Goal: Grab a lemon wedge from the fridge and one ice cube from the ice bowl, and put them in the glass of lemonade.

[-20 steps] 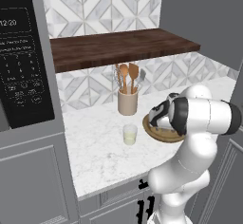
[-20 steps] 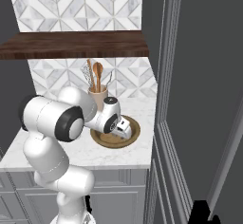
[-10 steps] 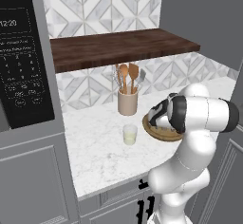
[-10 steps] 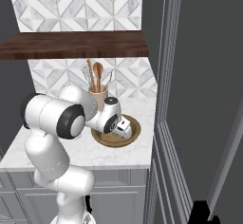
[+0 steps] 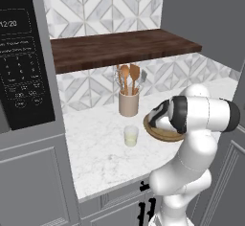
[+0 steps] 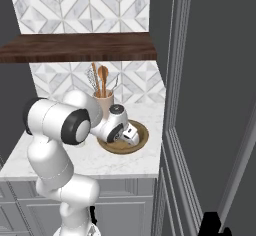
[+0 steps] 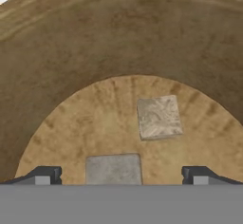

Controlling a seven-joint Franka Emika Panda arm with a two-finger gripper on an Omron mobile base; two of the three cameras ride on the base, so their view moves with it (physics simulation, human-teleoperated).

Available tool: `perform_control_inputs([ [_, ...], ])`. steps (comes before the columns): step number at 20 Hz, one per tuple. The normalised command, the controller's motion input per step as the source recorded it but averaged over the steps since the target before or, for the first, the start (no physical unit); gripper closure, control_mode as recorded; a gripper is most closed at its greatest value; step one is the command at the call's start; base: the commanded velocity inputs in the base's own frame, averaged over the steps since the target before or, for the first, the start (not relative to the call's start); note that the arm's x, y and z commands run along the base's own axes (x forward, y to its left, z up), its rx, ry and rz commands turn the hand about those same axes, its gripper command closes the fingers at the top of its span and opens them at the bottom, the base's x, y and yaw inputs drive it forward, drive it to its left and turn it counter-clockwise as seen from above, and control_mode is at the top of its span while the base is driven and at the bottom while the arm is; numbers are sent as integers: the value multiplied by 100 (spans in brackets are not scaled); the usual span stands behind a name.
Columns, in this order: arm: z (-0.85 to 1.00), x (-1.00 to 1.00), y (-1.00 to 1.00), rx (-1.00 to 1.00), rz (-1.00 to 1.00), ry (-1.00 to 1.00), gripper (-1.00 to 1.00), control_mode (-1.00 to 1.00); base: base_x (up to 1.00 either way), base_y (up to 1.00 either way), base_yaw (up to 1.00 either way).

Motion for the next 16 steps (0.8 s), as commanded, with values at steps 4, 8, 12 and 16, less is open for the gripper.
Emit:
perform_control_inputs([
  [4, -22, 11, 0, 0, 1, -9, -100, -100, 0, 0, 0],
  [8, -15, 10, 0, 0, 0, 0, 100, -100, 0, 0, 0],
  [12, -2, 4, 0, 0, 0, 0, 100, -100, 0, 0, 0],
  [16, 0, 1, 0, 0, 0, 0, 100, -100, 0, 0, 0],
])
